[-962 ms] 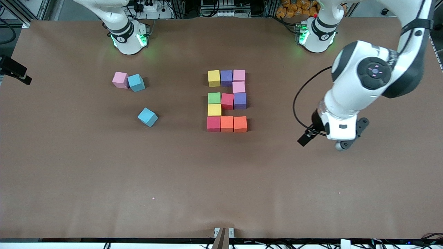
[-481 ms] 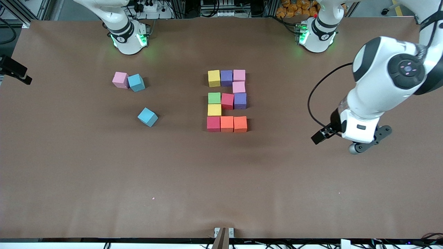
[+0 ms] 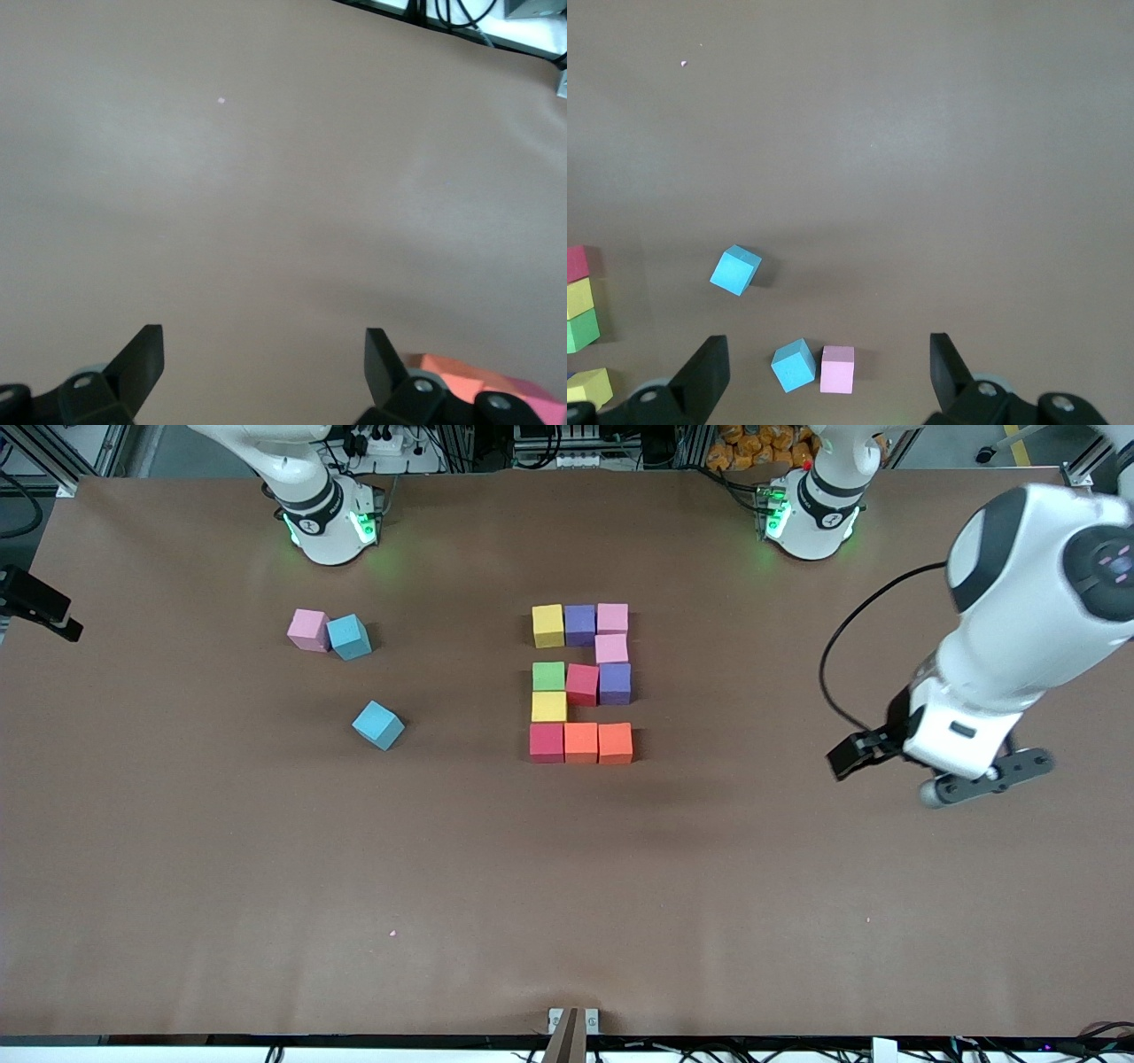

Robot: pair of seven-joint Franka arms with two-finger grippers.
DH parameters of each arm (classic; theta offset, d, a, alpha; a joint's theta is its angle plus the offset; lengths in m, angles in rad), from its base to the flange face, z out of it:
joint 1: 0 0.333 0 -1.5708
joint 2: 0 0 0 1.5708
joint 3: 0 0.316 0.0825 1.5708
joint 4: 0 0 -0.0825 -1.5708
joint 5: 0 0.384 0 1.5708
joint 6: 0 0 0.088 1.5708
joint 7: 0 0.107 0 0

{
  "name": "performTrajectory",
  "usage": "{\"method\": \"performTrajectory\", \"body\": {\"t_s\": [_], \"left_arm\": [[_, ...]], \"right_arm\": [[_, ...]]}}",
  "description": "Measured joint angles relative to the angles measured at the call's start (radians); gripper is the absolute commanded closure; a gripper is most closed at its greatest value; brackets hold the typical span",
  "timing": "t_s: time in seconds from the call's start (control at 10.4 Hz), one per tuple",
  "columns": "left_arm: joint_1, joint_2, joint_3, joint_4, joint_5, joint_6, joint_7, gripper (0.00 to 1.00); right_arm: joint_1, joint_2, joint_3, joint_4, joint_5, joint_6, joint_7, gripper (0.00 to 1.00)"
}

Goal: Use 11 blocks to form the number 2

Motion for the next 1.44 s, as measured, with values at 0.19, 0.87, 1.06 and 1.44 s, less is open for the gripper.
{"method": "performTrajectory", "body": {"t_s": [0.19, 0.87, 1.06, 1.44], "left_arm": [[0.0, -0.061, 0.067, 0.001, -0.033, -0.068, 0.134, 0.0], [-0.111, -0.193, 0.303, -0.015, -0.054, -0.237, 0.353, 0.0], [-0.113, -0.214, 0.306, -0.028, -0.054, -0.24, 0.398, 0.0], [-0.117, -0.239, 0.307, -0.056, -0.057, -0.243, 0.48, 0.0]], "right_arm": [[0.0, 0.0, 0.001, 0.001, 0.0, -0.014, 0.0, 0.0], [0.029, 0.004, 0.016, 0.0, 0.001, -0.023, 0.0, 0.0], [0.029, 0.005, 0.014, 0.0, 0.001, -0.023, 0.0, 0.0], [0.029, 0.005, 0.014, 0.0, 0.001, -0.023, 0.0, 0.0]]}}
